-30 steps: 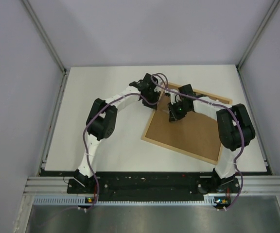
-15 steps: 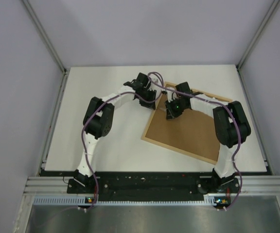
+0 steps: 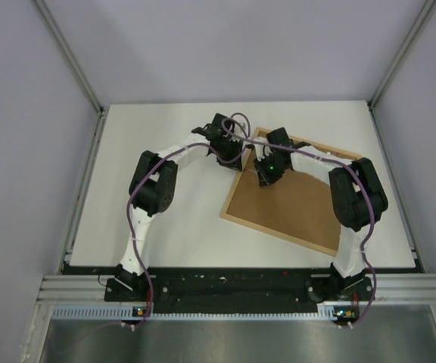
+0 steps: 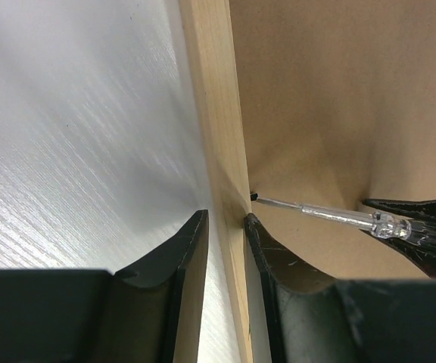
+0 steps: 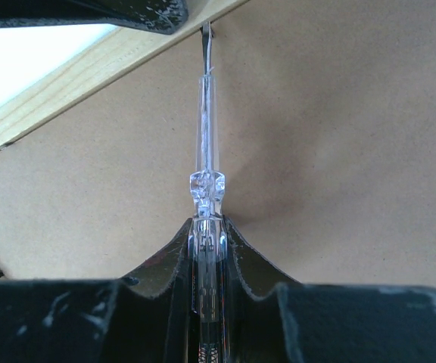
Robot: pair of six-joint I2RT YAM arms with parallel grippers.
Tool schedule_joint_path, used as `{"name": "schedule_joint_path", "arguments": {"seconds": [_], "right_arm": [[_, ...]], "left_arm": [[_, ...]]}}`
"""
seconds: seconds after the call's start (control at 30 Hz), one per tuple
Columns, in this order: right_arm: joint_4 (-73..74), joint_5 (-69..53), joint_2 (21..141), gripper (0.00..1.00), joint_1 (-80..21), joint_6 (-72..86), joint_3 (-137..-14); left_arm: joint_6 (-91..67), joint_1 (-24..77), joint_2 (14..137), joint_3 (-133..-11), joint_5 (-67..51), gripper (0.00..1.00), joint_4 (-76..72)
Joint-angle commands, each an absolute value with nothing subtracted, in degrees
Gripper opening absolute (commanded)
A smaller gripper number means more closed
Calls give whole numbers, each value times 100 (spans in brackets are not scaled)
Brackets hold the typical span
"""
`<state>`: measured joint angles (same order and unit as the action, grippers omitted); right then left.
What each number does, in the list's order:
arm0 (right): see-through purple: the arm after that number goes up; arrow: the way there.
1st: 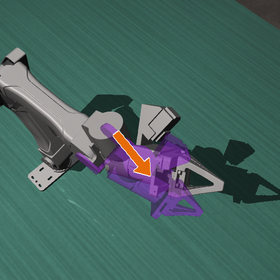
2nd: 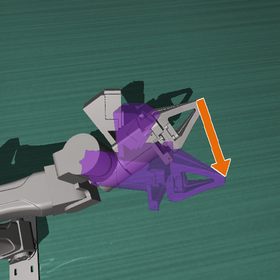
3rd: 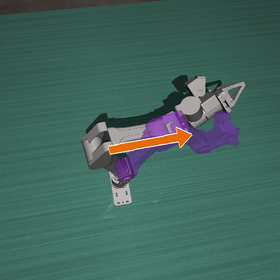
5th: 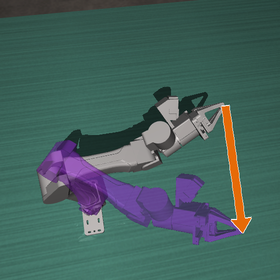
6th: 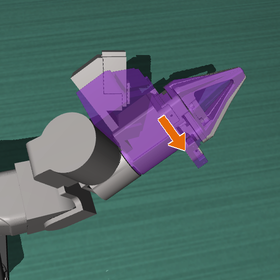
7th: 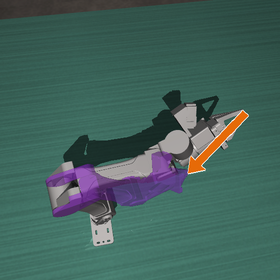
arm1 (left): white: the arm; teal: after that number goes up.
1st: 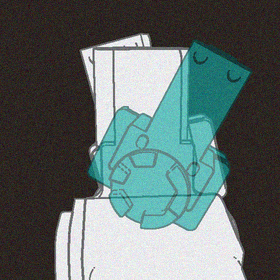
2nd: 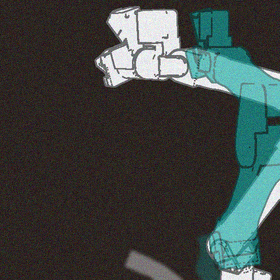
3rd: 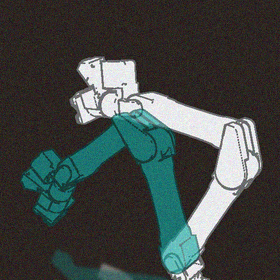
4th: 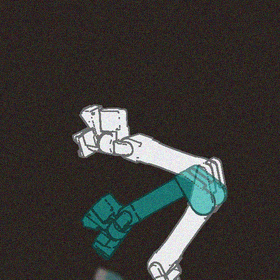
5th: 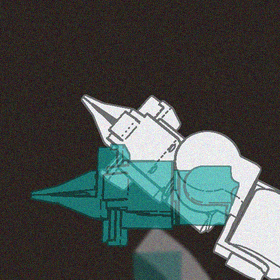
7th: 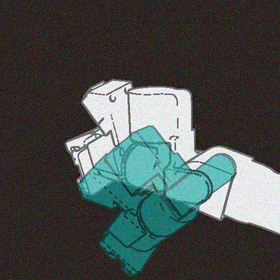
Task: Take the photo out of the frame
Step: Release the photo frame item from the photo frame.
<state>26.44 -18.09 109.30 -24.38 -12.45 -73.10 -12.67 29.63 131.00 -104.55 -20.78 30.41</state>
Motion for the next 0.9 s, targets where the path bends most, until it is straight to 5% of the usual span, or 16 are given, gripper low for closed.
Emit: {"name": "schedule_joint_path", "arguments": {"seconds": [0.0, 0.87], "right_arm": [[3278, -1020, 10952, 0, -2584, -1538, -7479], [3533, -1520, 11276, 0, -2786, -1406, -8138]], "left_arm": [[-1292, 2971, 12981, -10380, -2144, 31, 3076], [-1336, 2971, 12964, -10336, -2276, 31, 3050]]}}
